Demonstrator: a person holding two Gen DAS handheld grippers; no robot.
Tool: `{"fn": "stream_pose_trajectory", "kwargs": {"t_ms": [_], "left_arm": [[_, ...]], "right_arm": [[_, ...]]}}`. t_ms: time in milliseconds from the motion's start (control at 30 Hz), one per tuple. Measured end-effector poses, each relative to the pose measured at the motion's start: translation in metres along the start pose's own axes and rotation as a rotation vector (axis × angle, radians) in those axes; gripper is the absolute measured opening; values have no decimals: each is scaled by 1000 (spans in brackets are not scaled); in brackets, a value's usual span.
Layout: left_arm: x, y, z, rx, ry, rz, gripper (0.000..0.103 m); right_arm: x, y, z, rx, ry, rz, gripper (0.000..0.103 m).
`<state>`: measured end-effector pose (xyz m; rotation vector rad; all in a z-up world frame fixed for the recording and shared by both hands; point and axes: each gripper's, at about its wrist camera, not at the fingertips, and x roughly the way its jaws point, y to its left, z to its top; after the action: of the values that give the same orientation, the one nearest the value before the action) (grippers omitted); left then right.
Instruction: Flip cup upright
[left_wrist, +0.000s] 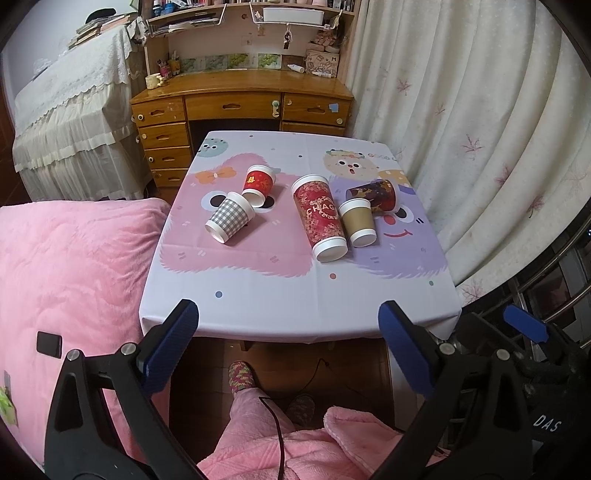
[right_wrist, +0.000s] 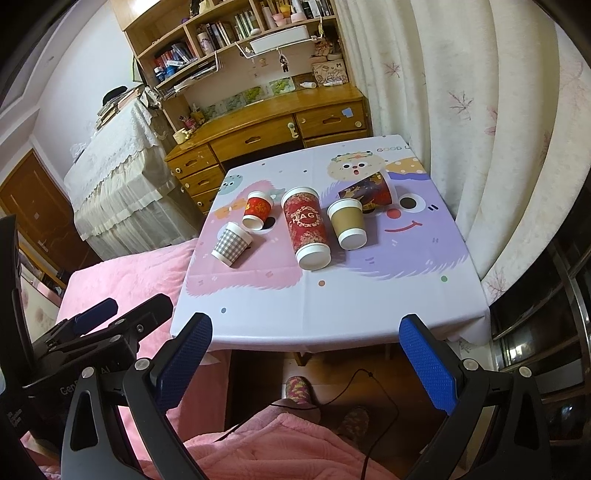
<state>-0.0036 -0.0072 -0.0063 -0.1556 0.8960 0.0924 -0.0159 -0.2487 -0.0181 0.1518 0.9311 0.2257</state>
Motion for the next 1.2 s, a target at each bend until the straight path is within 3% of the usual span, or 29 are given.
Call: {"fn": "stream_pose_trajectory", "kwargs": {"t_ms": [333,733,1200], "left_arm": [[-4,-12,0,-7,-14,-11,97],[17,-24,7,-4,62,4,97],[41,-1,33,15,71,65,97]], "right_arm": [[4,-12,-2,13,16,18,103],[13,-44,11,115,-5,38,103],[45,-33,33,107,9,13,103]]}}
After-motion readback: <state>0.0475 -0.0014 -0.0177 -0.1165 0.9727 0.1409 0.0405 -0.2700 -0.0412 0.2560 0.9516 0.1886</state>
